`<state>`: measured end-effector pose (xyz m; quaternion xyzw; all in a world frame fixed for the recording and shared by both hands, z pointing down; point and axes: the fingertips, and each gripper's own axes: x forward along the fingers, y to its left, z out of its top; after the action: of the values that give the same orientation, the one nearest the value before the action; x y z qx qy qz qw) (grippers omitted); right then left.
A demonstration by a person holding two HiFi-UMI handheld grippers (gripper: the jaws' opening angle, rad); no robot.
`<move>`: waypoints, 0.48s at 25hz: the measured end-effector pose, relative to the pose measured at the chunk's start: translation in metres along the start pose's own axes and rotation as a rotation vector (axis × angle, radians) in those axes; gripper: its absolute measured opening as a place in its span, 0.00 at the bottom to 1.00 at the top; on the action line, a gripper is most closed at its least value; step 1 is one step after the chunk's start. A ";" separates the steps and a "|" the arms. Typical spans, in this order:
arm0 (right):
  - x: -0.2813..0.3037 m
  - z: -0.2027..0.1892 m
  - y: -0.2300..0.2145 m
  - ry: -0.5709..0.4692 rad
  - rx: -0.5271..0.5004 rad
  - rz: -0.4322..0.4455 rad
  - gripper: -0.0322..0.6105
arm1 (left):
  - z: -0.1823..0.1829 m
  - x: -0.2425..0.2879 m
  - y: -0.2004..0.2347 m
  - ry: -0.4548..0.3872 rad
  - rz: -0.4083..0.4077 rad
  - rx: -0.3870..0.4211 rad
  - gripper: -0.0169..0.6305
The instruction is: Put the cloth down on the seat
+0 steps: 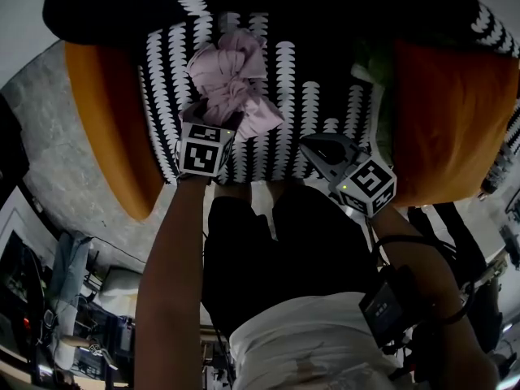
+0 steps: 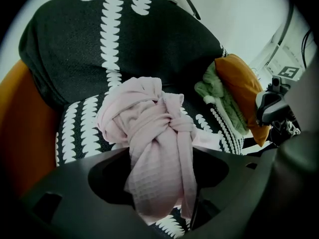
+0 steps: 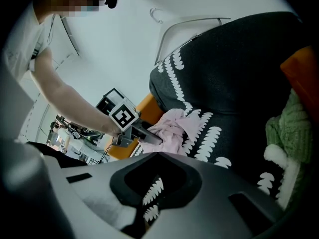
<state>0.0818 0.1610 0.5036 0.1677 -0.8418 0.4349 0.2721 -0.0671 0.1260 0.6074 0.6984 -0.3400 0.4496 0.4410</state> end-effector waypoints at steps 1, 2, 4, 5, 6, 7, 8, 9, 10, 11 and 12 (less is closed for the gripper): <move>-0.001 -0.002 -0.001 0.003 -0.002 0.000 0.07 | 0.001 0.000 0.000 -0.009 0.004 -0.006 0.54; -0.004 -0.004 -0.003 0.005 -0.006 -0.001 0.07 | 0.003 -0.001 -0.001 -0.020 0.012 -0.013 0.54; -0.013 -0.005 -0.007 0.000 -0.013 -0.005 0.07 | 0.011 -0.007 -0.006 -0.044 0.043 -0.027 0.55; -0.019 -0.006 -0.007 -0.003 -0.014 -0.009 0.07 | 0.014 -0.012 -0.011 -0.055 0.058 -0.031 0.55; -0.025 -0.008 -0.007 -0.004 -0.013 -0.012 0.07 | 0.015 -0.017 -0.016 -0.065 0.069 -0.034 0.55; -0.028 -0.009 -0.005 -0.004 -0.013 -0.015 0.07 | 0.013 -0.023 -0.021 -0.073 0.076 -0.039 0.55; -0.029 -0.008 -0.003 -0.006 -0.017 -0.017 0.07 | 0.011 -0.029 -0.023 -0.080 0.079 -0.045 0.55; -0.029 -0.004 0.000 -0.008 -0.024 -0.017 0.07 | 0.008 -0.036 -0.024 -0.086 0.080 -0.052 0.55; -0.030 0.001 0.003 -0.009 -0.030 -0.016 0.07 | 0.006 -0.043 -0.024 -0.090 0.081 -0.060 0.55; -0.030 0.008 0.006 -0.008 -0.035 -0.015 0.07 | 0.004 -0.050 -0.024 -0.090 0.082 -0.070 0.55; -0.032 0.014 0.008 -0.005 -0.038 -0.013 0.07 | 0.002 -0.057 -0.025 -0.088 0.082 -0.079 0.55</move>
<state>0.0989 0.1555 0.4722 0.1692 -0.8495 0.4164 0.2762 -0.0651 0.1379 0.5465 0.6848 -0.4049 0.4226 0.4342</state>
